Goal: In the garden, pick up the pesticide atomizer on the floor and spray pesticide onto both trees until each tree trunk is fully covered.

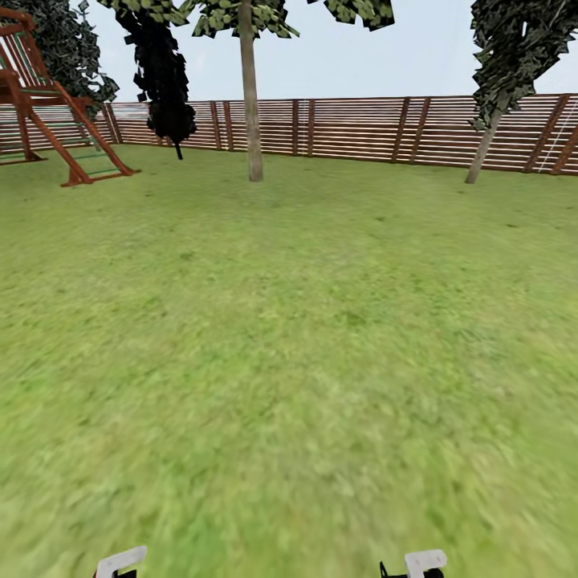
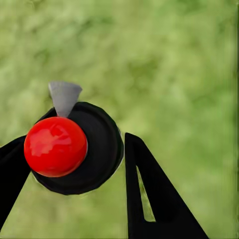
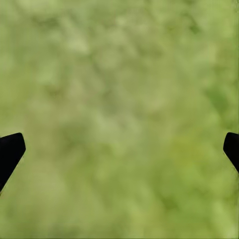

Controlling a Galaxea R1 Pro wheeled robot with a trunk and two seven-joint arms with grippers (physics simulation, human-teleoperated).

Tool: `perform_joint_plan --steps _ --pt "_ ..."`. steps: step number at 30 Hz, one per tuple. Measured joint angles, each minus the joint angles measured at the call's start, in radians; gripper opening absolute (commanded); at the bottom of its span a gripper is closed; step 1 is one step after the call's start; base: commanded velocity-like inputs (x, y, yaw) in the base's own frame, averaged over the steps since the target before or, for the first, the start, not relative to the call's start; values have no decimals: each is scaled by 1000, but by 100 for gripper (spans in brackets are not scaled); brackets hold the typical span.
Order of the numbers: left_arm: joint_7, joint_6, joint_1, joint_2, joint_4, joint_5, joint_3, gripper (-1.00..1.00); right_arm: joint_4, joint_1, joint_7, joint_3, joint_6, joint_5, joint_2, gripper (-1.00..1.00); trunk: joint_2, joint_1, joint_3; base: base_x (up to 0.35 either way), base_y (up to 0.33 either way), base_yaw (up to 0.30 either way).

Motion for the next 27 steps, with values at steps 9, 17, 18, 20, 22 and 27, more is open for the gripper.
perform_joint_plan --steps 9,17,18,20,22,27 --pt "1 0 0 2 0 0 2 -100 0 0 0 0 0 0 0 100 0 0 0 340 0 0" --pt "1 0 0 2 0 0 1 -100 0 0 0 0 0 0 0 100 0 0 0 340 0 0" --pt "1 0 0 2 0 0 1 -100 0 0 0 0 0 0 0 100 0 0 0 340 0 0" --pt "1 0 0 2 0 0 0 -100 0 0 0 0 0 0 0 100 0 0 0 340 0 0" --pt "2 0 0 2 0 0 0 -100 0 0 0 0 0 0 1 100 0 0 0 340 0 0" --pt "3 -1 0 0 0 0 -1 -100 0 0 0 0 0 0 0 100 0 0 0 340 0 0"
